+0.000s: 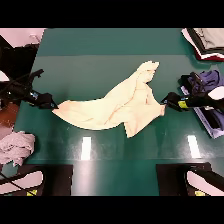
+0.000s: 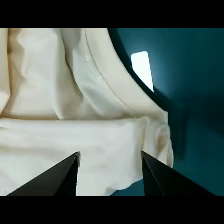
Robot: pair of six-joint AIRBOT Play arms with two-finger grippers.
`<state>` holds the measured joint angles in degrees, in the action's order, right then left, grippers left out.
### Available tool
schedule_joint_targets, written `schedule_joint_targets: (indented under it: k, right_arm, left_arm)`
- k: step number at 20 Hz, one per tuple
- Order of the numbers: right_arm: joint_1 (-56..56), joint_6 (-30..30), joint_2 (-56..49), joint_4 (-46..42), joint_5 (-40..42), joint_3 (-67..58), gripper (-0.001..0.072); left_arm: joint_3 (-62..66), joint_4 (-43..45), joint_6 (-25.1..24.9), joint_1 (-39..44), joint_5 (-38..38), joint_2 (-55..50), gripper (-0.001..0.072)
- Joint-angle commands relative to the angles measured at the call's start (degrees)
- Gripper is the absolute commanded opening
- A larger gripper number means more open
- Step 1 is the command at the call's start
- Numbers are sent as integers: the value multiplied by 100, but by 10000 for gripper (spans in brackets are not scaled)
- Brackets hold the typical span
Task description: Fold the shirts.
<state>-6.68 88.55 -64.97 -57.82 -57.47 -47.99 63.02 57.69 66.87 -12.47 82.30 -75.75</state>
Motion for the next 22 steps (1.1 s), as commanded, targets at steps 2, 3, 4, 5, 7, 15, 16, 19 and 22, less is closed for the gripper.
schedule_joint_targets:
  k: [2, 3, 4, 5, 7, 15, 16, 19, 22]
  right_arm:
    - [-116, -295, -562, -79, -979, -339, 450]
    - [-116, -293, -549, -76, -1025, -227, 450]
    - [-116, -293, -498, -79, -1067, -83, 450]
    - [-118, -293, -407, -72, -1047, 101, 450]
    - [-109, -293, -160, -20, -695, 487, 449]
    - [479, -317, -190, 411, 476, 702, 118]
    - [562, -317, -229, 404, 474, 634, 18]
    - [662, -317, -46, 328, 295, 254, 16]
    - [479, -313, 457, 225, 48, -723, 15]
  left_arm:
    - [-387, -243, -133, 0, -35, 107, 21]
    - [-387, -243, -131, 0, -39, 107, 21]
    - [-387, -245, -131, 0, -42, 107, 21]
    - [-387, -243, -133, 0, -48, 107, 21]
    - [-387, -245, -133, 0, -90, 107, 21]
    - [-385, -249, -138, -2, -238, 107, 21]
    - [-385, -249, -160, -2, -234, 107, 21]
    - [-341, -258, -212, -2, -393, 295, 21]
    - [186, -476, 280, -7, -1034, 787, 21]
